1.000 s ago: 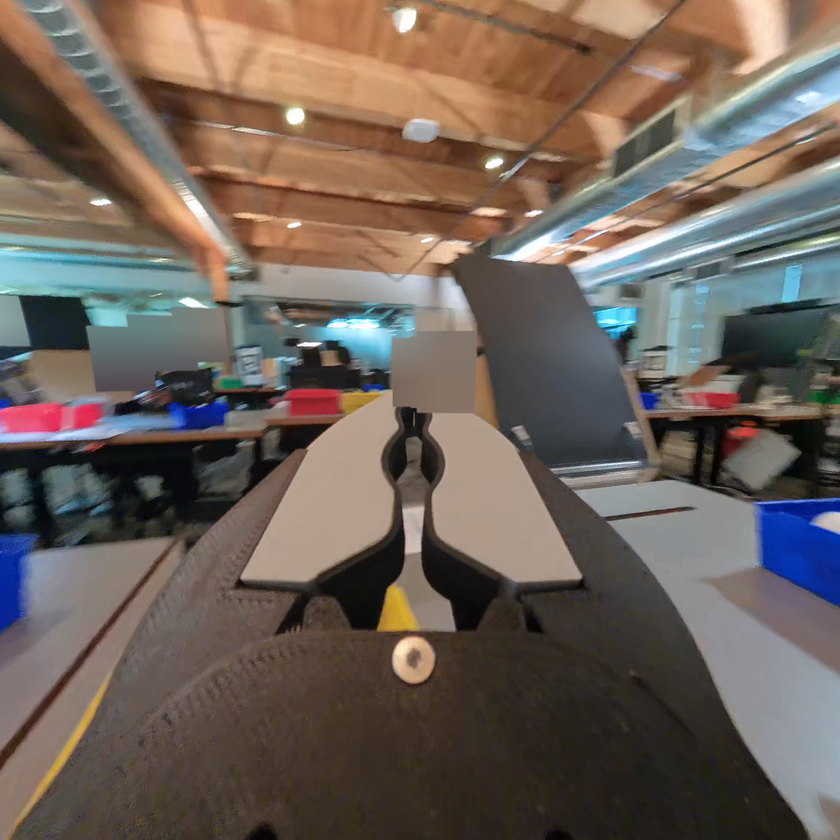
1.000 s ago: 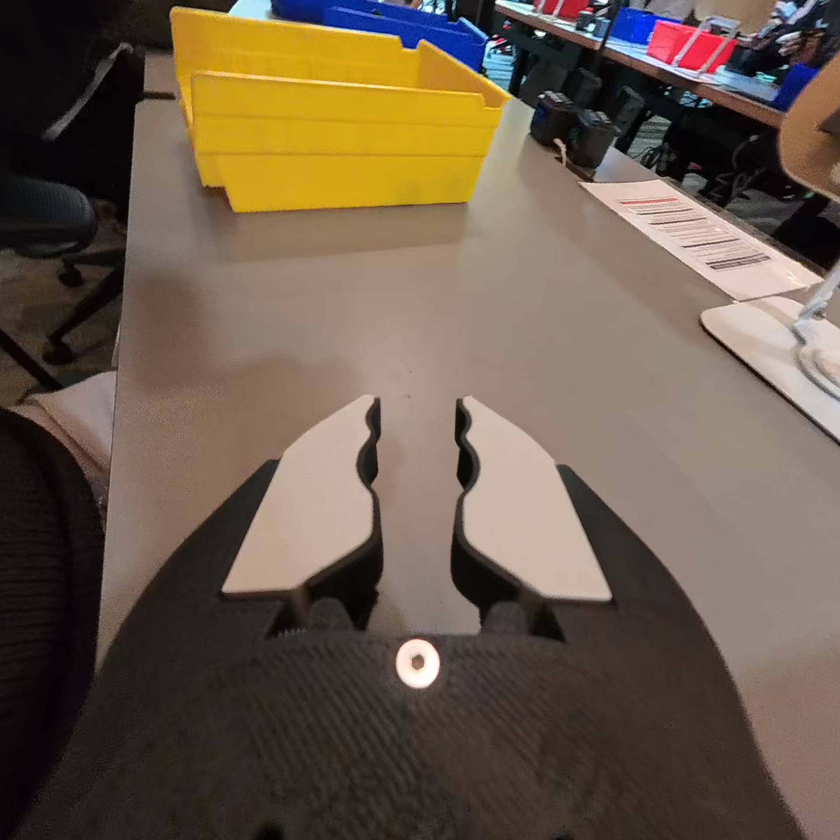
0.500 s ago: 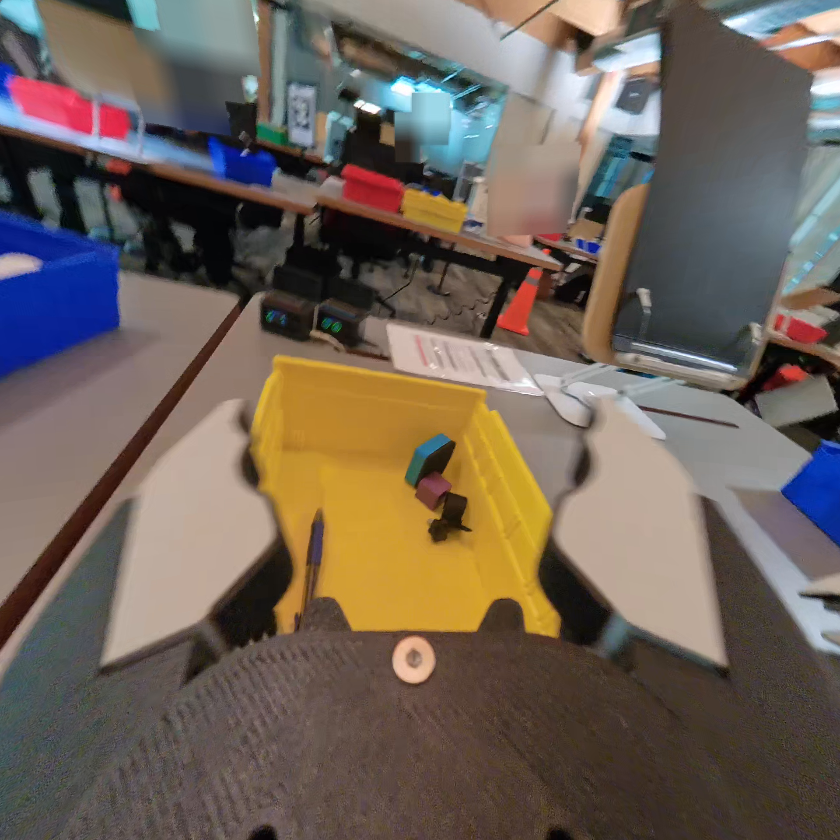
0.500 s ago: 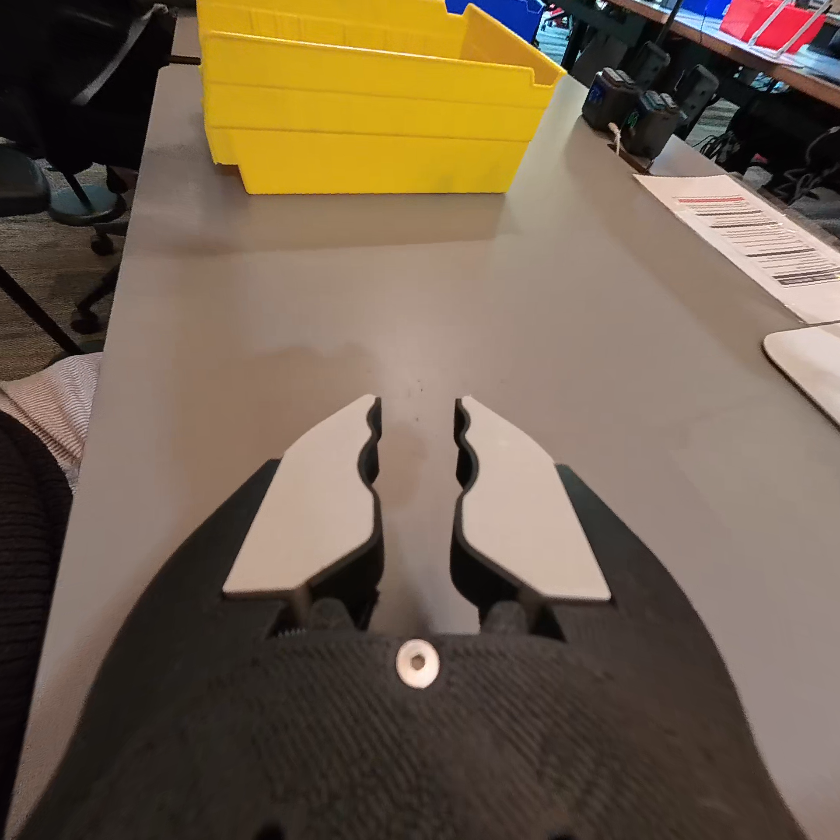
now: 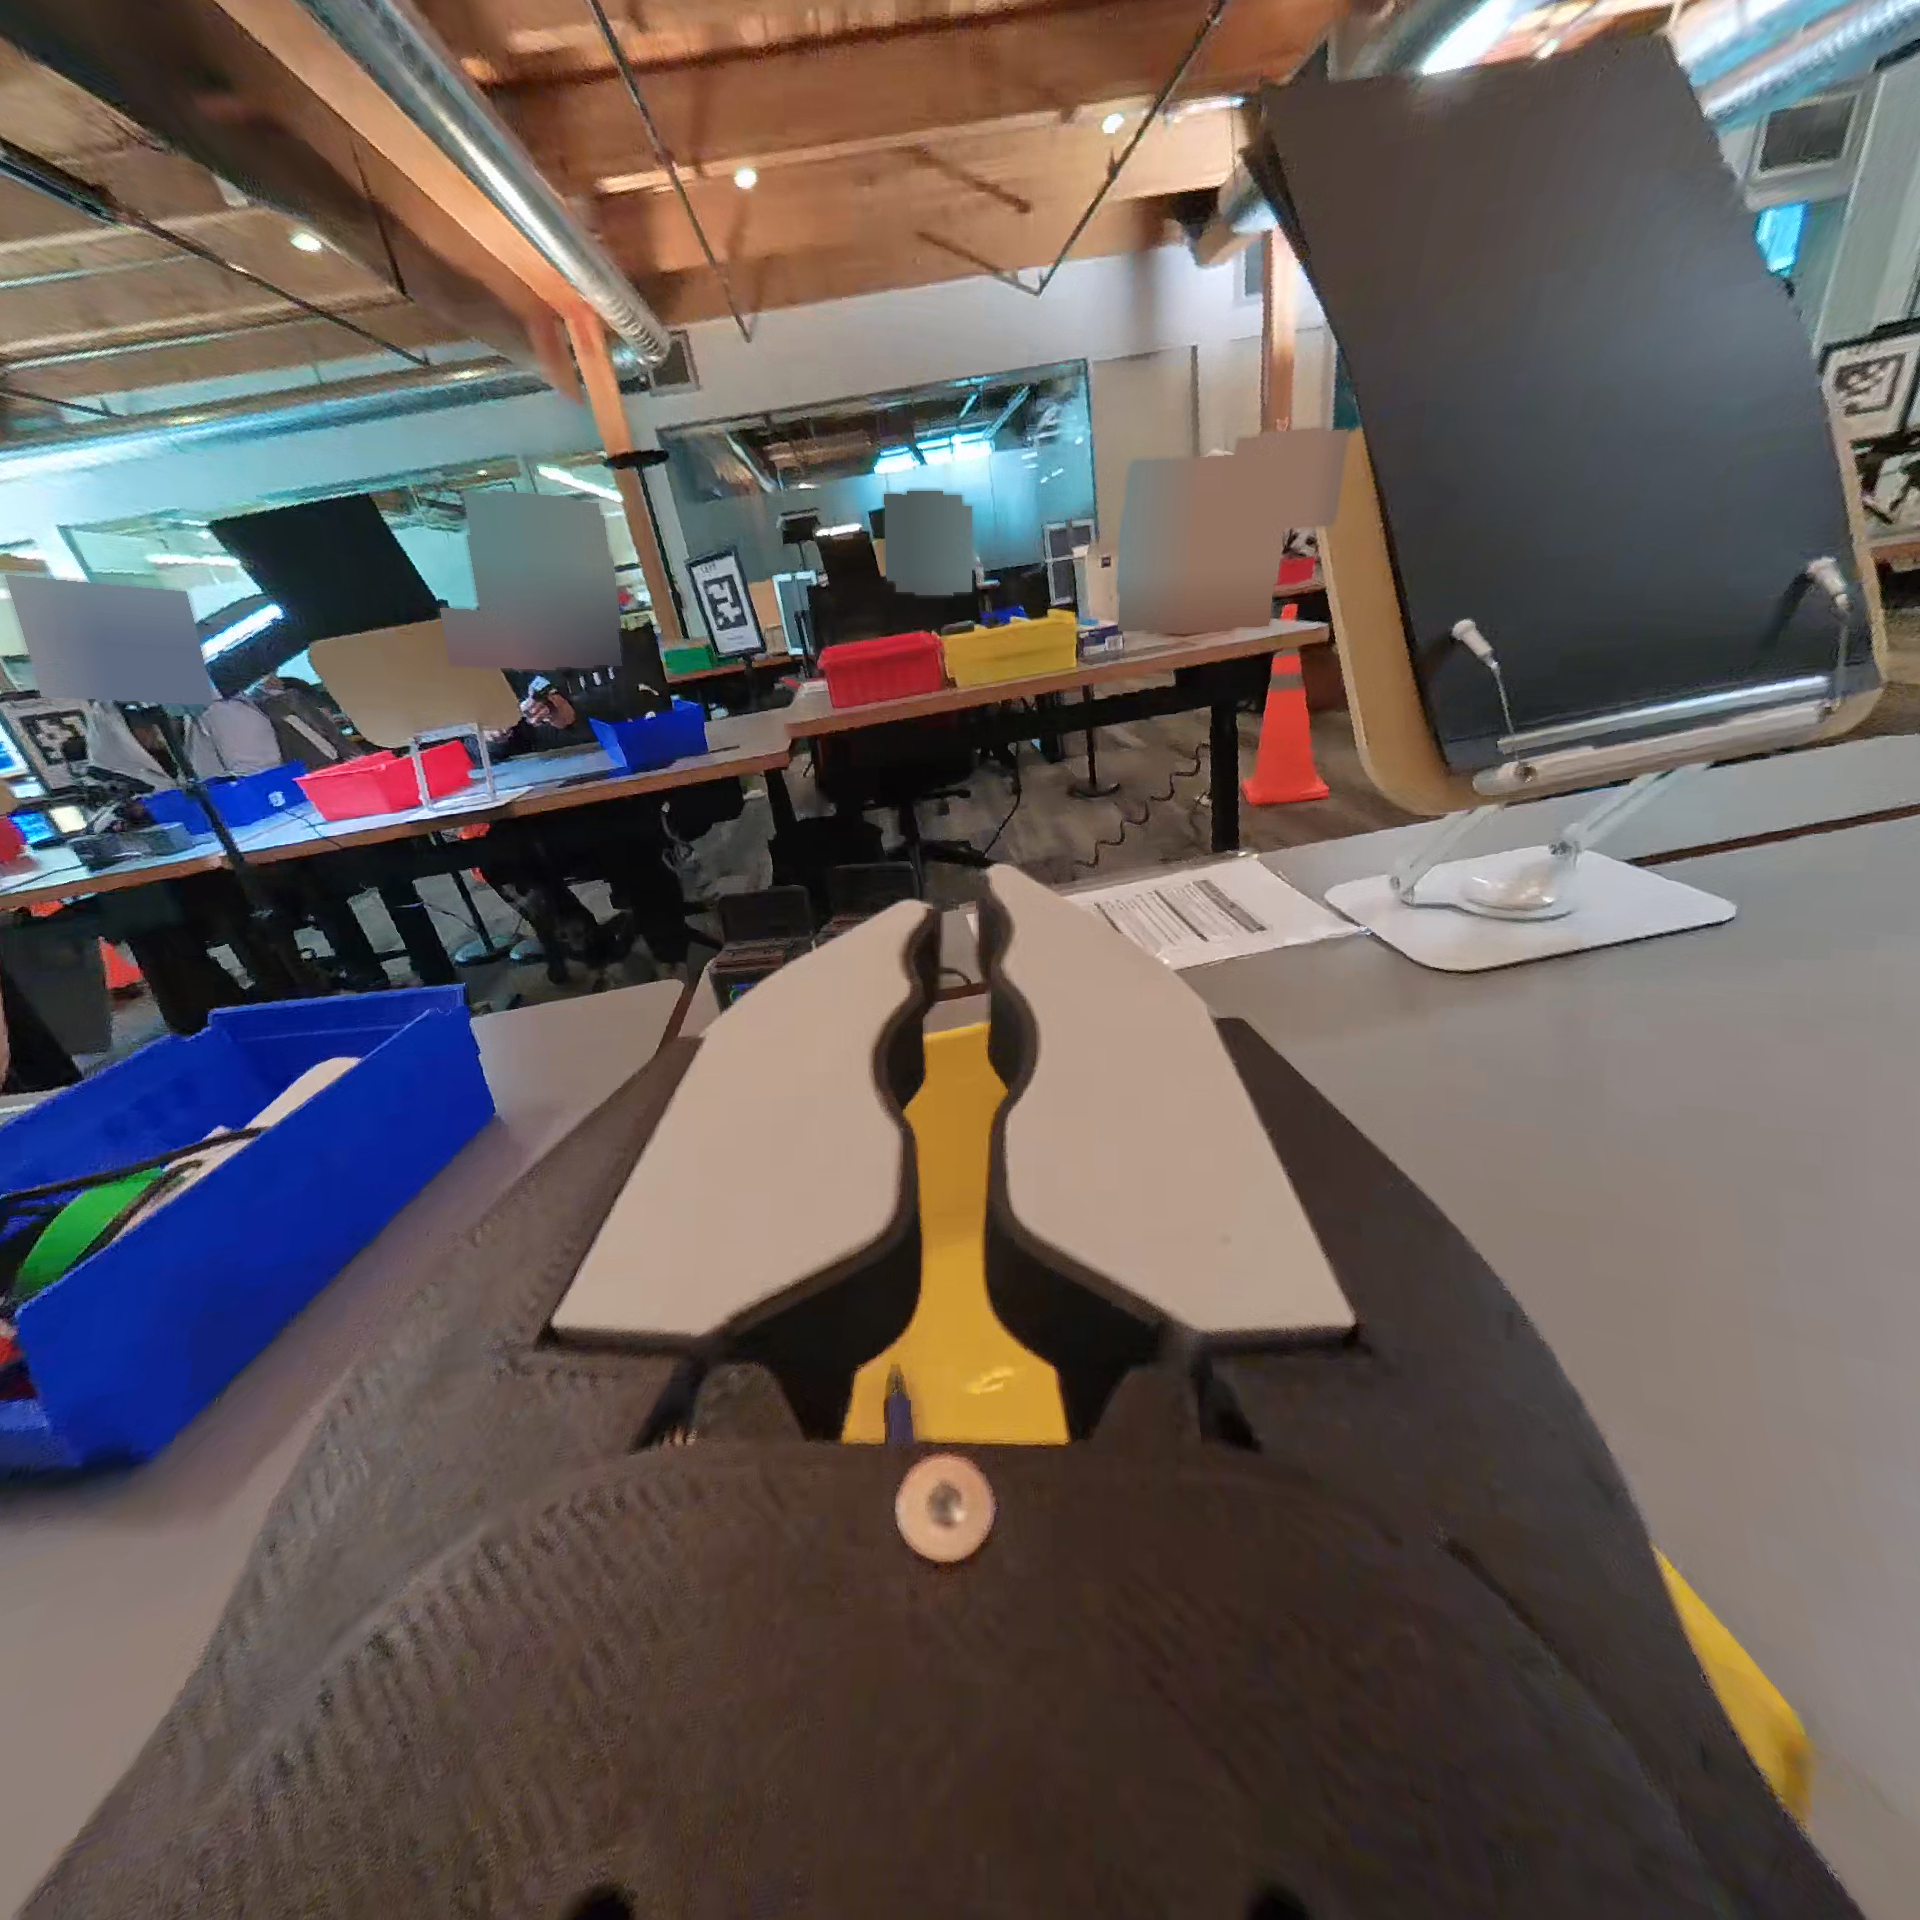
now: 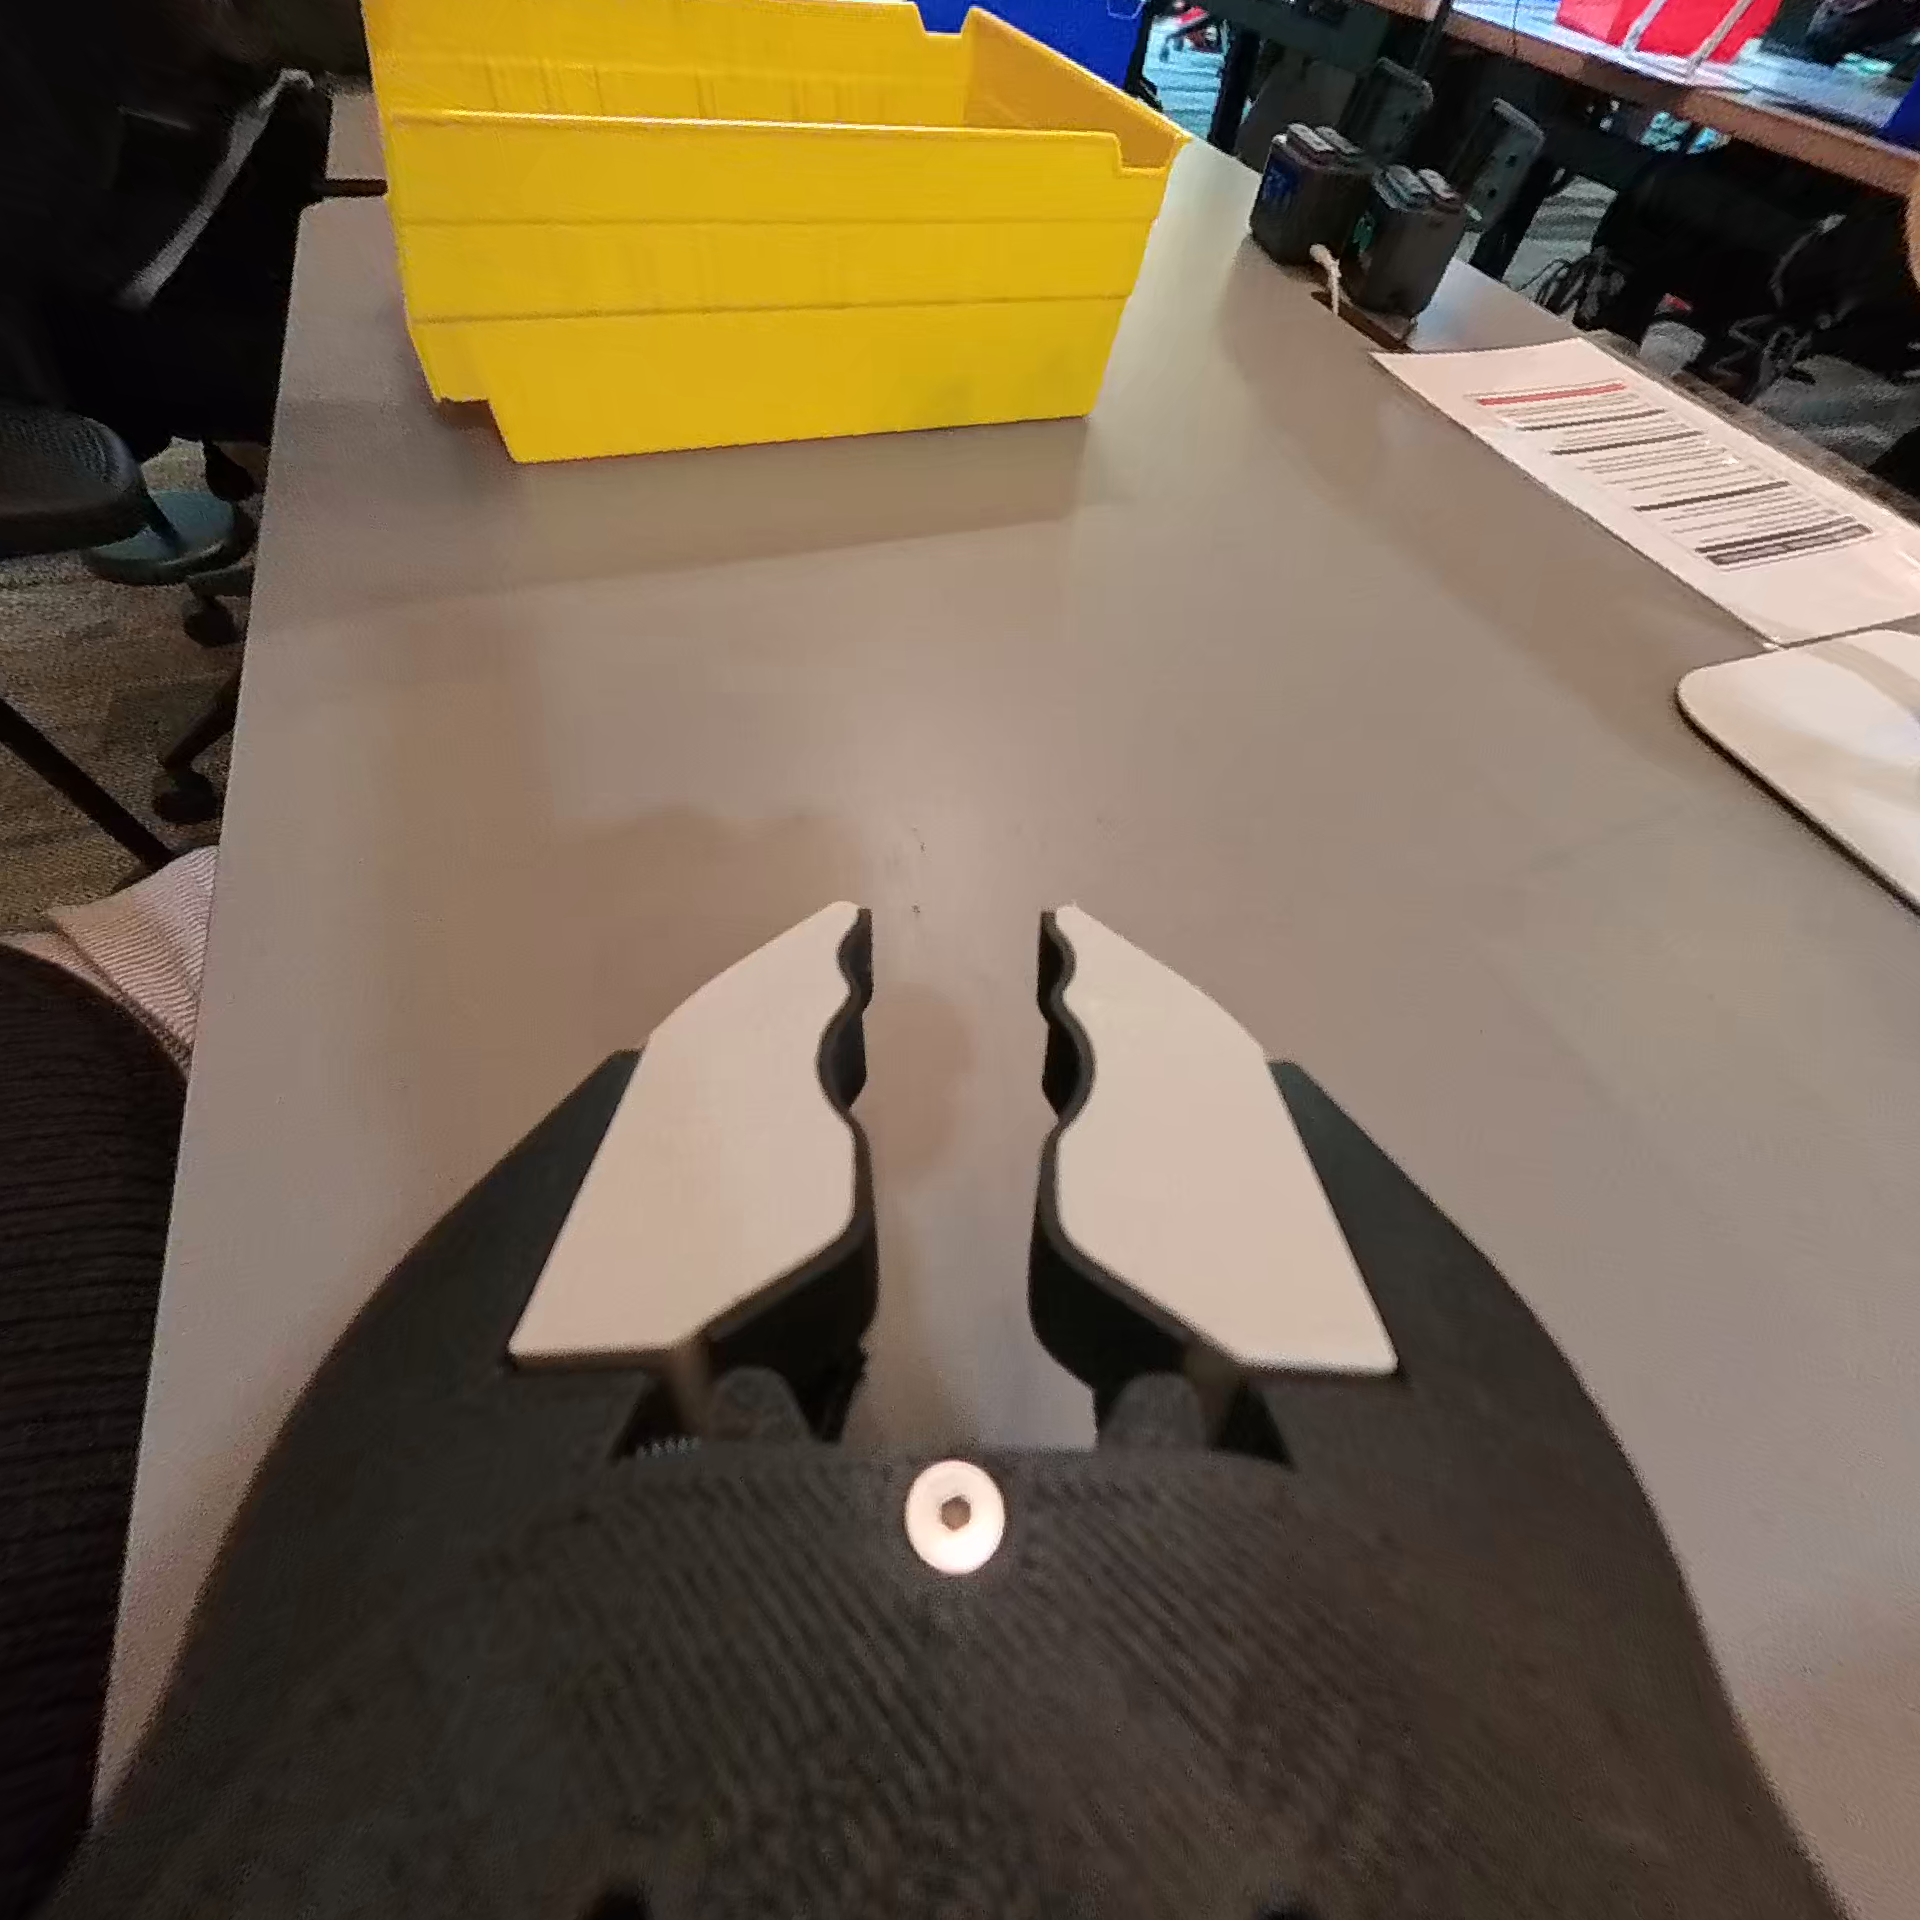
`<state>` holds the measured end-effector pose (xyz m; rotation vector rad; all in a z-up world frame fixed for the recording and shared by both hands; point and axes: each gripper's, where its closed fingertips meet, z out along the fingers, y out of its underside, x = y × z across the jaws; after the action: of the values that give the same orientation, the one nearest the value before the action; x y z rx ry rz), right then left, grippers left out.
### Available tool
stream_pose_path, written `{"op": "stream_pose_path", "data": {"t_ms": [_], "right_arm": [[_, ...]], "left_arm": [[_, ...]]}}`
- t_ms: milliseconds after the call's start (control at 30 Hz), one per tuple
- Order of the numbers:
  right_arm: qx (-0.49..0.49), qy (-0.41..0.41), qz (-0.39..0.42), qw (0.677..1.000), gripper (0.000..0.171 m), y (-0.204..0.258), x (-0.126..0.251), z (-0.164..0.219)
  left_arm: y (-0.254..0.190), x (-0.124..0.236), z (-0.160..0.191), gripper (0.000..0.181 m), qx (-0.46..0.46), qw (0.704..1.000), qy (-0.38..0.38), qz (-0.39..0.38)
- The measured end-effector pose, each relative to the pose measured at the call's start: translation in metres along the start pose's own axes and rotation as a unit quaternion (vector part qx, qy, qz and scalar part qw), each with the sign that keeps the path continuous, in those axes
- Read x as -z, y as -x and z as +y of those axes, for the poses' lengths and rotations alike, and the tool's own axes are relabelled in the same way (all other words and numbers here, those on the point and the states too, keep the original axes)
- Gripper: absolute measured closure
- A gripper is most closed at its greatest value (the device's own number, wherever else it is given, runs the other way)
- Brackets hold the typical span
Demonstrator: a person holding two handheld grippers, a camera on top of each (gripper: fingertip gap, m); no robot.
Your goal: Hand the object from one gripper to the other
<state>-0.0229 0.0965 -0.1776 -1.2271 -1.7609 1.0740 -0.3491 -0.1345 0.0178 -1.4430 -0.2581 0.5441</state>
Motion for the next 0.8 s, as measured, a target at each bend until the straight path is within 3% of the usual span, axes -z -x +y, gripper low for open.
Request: {"op": "stream_pose_path", "data": {"t_ms": [33, 200, 333, 467, 500, 533, 567, 633, 667, 700, 733, 800], "right_arm": [[-0.003, 0.001, 0.003, 1.000, 0.140, -0.001, 0.002, 0.001], [-0.016, 0.001, 0.016, 1.000, 0.140, -0.005, 0.011, 0.005], [-0.024, -0.001, 0.026, 0.999, 0.140, -0.008, 0.016, 0.007], [-0.030, 0.001, 0.025, 0.999, 0.140, -0.009, 0.016, 0.008], [-0.030, 0.001, 0.025, 0.999, 0.140, -0.009, 0.017, 0.008], [-0.030, 0.001, 0.024, 0.999, 0.140, -0.008, 0.017, 0.008], [-0.030, 0.001, 0.023, 0.999, 0.140, -0.008, 0.016, 0.008], [-0.030, 0.001, 0.021, 0.999, 0.140, -0.007, 0.016, 0.008], [-0.030, 0.001, 0.020, 0.999, 0.141, -0.007, 0.016, 0.008], [-0.030, 0.000, 0.019, 0.999, 0.141, -0.007, 0.016, 0.007], [-0.031, 0.000, 0.018, 0.999, 0.141, -0.006, 0.015, 0.007], [-0.030, 0.000, 0.018, 0.999, 0.141, -0.006, 0.016, 0.007]], "left_arm": [[0.000, -0.001, -0.003, 0.178, 0.008, 1.000, -0.005, 0.008], [0.002, -0.011, 0.002, 0.178, 0.086, 0.994, 0.012, 0.062], [0.003, -0.019, 0.010, 0.178, 0.016, 0.998, 0.040, 0.037], [-0.006, -0.021, -0.001, 0.178, -0.041, 0.999, 0.014, 0.031], [-0.008, -0.022, 0.000, 0.158, -0.029, 0.998, 0.019, 0.043], [-0.005, -0.025, 0.003, 0.121, 0.001, 0.999, 0.035, 0.037], [-0.003, -0.029, 0.010, 0.096, 0.031, 0.997, 0.062, 0.043], [-0.001, -0.033, 0.024, 0.058, 0.083, 0.990, 0.104, 0.051], [0.003, -0.034, 0.030, 0.054, 0.092, 0.989, 0.111, 0.045], [0.006, -0.034, 0.036, 0.063, 0.089, 0.988, 0.117, 0.037], [0.007, -0.032, 0.044, 0.088, 0.072, 0.988, 0.132, 0.033], [0.001, -0.028, 0.056, 0.158, 0.029, 0.984, 0.172, 0.046]]}}
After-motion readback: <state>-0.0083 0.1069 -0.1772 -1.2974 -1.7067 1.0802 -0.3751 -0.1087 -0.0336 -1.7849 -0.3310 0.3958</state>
